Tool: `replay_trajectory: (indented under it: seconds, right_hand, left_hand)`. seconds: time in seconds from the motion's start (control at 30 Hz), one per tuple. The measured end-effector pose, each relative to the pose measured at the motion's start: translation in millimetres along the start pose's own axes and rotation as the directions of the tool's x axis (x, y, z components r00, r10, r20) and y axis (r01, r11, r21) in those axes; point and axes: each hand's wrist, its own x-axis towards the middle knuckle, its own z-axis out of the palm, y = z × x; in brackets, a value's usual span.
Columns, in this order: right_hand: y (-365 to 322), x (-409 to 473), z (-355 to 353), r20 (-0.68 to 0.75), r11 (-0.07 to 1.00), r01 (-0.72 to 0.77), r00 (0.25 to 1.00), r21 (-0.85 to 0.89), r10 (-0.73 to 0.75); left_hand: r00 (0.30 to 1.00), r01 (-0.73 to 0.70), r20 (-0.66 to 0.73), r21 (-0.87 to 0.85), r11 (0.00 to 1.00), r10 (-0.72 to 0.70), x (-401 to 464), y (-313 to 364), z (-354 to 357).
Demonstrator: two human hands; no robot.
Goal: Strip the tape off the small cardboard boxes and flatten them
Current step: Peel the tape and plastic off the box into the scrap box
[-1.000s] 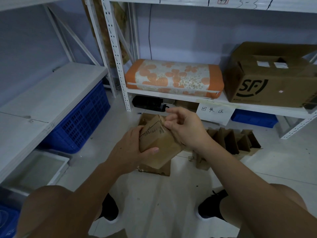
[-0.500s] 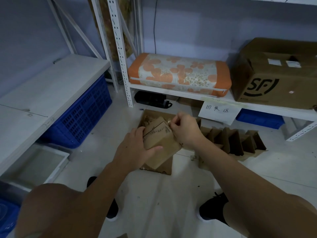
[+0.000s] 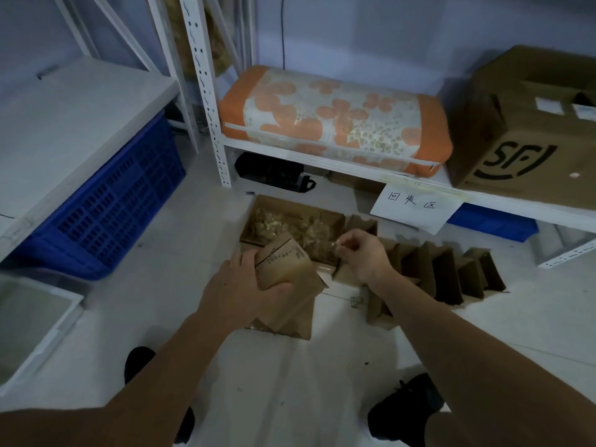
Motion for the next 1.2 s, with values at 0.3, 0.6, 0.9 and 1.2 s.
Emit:
replay_trajectory:
  seconds: [0.3, 0.6, 0.9, 1.2]
  right_hand:
    - [52.2, 117.8, 43.2, -0.064, 0.958, -0.271, 0.959, 0.092, 0.278]
    - [62.9, 219.7, 72.6, -0.033, 0.960, -0.274, 0.961, 0.051, 0.276]
    - [66.3, 256.1, 85.1, 0.051, 0.870, -0.310, 0.948, 0.384, 0.315]
    - [96.2, 276.0, 82.9, -0.090, 0.940, -0.246, 0.958, 0.238, 0.273]
  left_hand:
    - [0.995, 0.038, 0.096, 0.046, 0.998, -0.042, 80.2, -19.0, 34.9]
    - [0.993, -0.010, 0.119, 0.050, 0.999, 0.004, 129.4, -34.2, 67.2]
    - [0.989, -0.012, 0.150, 0.003, 1.000, 0.012, 157.8, -46.2, 86.9]
    - [0.985, -0.044, 0.167, -0.009, 0.999, 0.045, 167.4, -47.6, 101.3]
